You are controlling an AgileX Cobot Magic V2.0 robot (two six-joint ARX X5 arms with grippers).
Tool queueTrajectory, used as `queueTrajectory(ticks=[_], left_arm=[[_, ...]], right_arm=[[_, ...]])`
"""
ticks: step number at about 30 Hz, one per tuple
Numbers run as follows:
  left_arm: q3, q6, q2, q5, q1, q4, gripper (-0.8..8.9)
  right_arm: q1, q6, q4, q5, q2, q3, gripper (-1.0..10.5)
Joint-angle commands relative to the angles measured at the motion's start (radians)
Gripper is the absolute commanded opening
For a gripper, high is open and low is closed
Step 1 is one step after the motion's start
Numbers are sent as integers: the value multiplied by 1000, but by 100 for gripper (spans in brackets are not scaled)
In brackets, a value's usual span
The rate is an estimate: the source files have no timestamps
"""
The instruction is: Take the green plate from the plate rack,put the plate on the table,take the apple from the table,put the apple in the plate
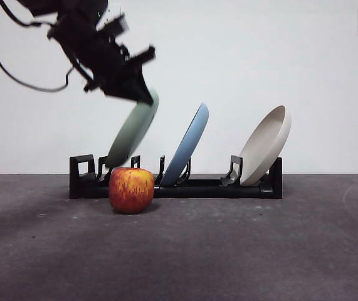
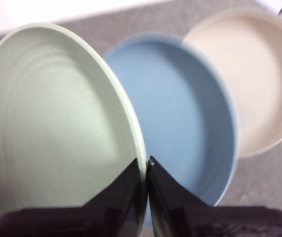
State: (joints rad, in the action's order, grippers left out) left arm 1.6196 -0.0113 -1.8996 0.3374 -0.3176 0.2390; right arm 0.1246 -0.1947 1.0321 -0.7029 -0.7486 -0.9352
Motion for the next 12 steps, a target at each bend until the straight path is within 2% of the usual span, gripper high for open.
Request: queueTrajectory(ticks=[1, 7, 12], left_arm=[[45, 3, 46, 19, 6, -12, -8], [91, 7, 139, 97, -8, 64, -8], [97, 123, 254, 106, -66, 191, -7]], right_arm=[[2, 3, -2, 1, 1, -4, 657], [2, 3, -2, 1, 1, -4, 657], [2, 6, -2, -3, 1, -4, 657]])
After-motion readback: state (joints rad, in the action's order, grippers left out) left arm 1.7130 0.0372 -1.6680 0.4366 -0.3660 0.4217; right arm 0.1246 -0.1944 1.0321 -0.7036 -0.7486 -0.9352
